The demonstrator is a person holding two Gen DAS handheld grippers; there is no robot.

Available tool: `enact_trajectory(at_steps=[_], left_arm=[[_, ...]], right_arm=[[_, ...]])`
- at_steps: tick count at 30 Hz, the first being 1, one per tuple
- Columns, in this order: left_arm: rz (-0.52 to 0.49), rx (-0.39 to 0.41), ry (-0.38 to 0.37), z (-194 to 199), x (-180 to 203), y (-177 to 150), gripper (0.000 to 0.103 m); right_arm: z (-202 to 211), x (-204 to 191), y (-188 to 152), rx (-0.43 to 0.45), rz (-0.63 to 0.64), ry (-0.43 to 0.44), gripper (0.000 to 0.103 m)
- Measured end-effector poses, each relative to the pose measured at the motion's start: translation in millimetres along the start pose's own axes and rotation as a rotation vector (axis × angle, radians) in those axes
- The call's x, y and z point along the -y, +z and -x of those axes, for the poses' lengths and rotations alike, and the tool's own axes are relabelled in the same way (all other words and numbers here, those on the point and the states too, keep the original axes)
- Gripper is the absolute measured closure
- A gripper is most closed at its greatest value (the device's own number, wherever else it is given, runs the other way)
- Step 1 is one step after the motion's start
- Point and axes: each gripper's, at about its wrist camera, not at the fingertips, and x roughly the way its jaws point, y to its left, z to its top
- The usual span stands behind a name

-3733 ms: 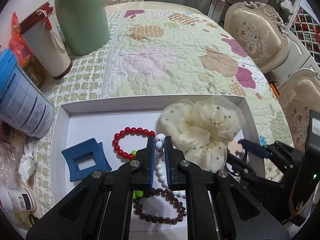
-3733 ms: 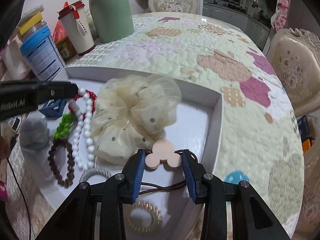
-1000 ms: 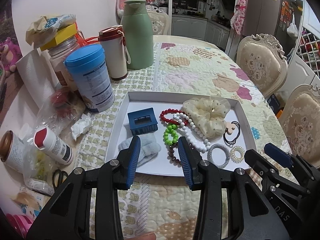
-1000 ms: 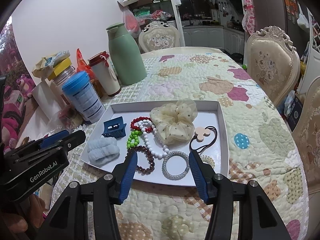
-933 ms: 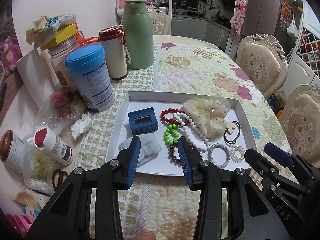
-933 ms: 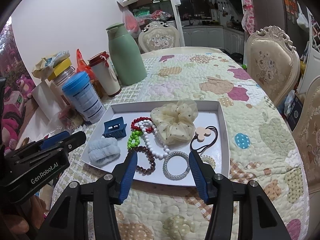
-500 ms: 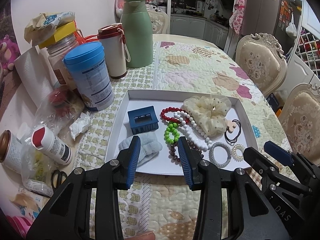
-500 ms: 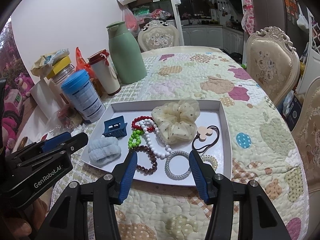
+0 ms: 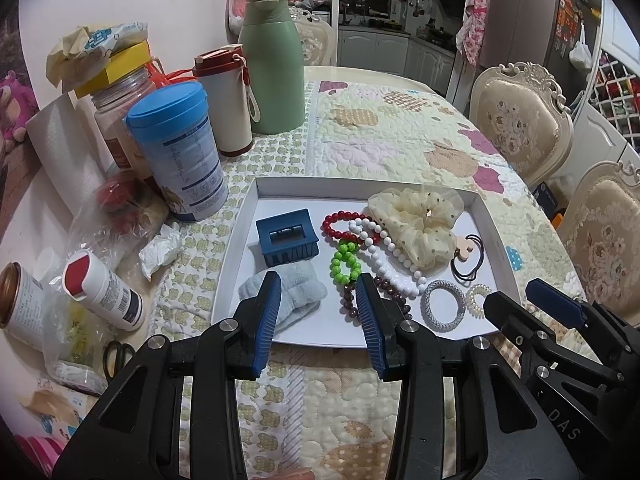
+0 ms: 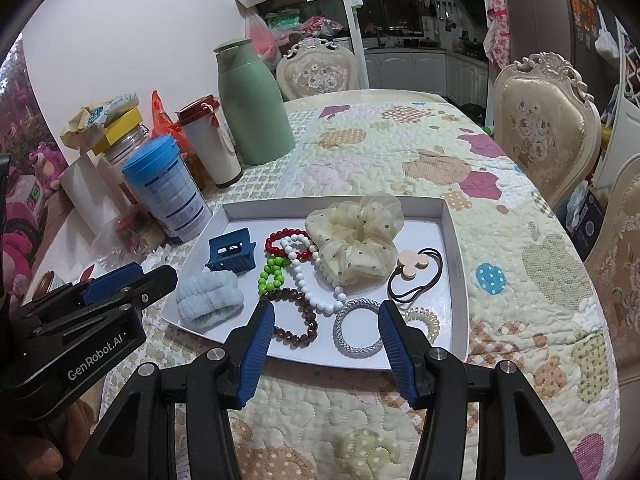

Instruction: Organize jewelry

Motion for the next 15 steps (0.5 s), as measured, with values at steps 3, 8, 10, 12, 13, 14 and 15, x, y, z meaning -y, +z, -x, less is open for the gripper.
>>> enact_trajectory(at_steps=[3, 8, 10, 12, 13, 14, 15], left_arm=[[0.013, -0.005, -0.003, -0.7, -2.7, -0.5, 0.065], [0.021, -0.013, 0.002, -2.1, -5.4, -2.5, 0.065], [0.019, -0.017, 0.003, -2.8, -4.8, -3.5, 0.065], [0.014, -0.017, 0.006, -3.3, -4.5, -4.4, 0.065], [0.012, -0.018, 0.007, -3.3, -3.9, -4.8, 0.065], [0.009, -0.019, 0.008, -3.7, -3.5, -5.2, 0.065], [0.007, -0.019, 0.008, -4.0, -3.0, -5.6, 0.065]], right_arm=[[-0.4, -0.4, -1.0, -0.002, -0.001, 0.002, 0.051], [-0.7, -1.0, -0.9, -0.004, -0.001, 0.003, 0.051], [-0.4, -1.8, -1.6, -0.005, 0.002, 0.003, 0.051], [-0.3, -2.8, -2.4, -0.006, 0.004, 0.004, 0.051], [-0.7, -3.2, -2.6, -0.007, 0.004, 0.005, 0.051], [-1.0, -3.2, -3.0, -0.009, 0.004, 0.006, 0.051], [-1.2, -3.2, -4.0, -0.011, 0.004, 0.007, 0.051]])
